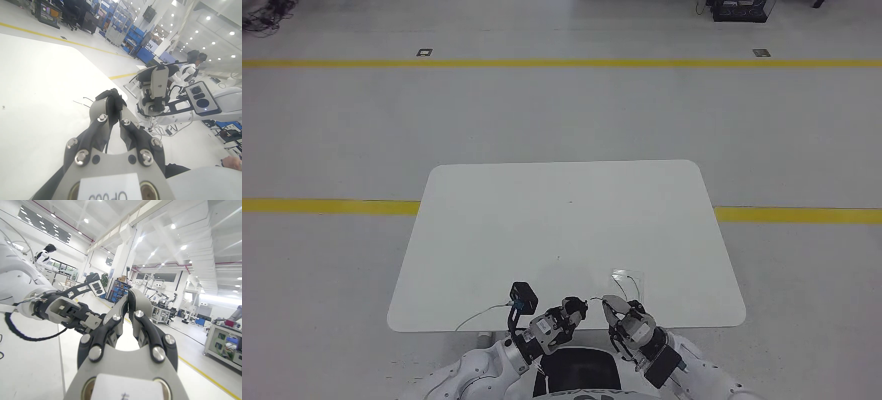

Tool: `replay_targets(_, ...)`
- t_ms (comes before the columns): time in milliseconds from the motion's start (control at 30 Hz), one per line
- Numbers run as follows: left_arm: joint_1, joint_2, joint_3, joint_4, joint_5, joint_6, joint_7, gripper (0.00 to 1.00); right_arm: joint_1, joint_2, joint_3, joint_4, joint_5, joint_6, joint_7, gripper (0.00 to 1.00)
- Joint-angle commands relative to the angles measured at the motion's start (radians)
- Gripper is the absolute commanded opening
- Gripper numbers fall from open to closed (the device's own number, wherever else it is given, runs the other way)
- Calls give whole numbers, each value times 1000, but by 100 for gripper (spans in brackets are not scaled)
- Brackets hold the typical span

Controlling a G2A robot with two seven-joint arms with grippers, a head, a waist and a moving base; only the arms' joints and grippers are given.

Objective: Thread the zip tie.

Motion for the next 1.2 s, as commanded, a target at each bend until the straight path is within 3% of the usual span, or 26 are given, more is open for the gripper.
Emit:
replay_targets(0, 0, 0, 0, 0, 0, 0, 0, 0, -5, -2, 0, -3, -6, 4, 0, 0)
replay_targets(500, 0, 0, 0, 0, 0, 0, 0, 0, -16, -24, 7, 17, -24, 46, 0, 0)
replay_targets(600, 0, 0, 0, 0, 0, 0, 0, 0, -27, -28, 15, 16, 45, -27, 0, 0)
replay_targets(933, -1, -1, 0, -1, -4, 6, -1, 0, -27, -28, 15, 16, 45, -27, 0, 0)
replay_targets(1167, 5, -5, -10, -12, -137, 0, -14, 0, -37, -27, 32, 30, 15, -21, 0, 0)
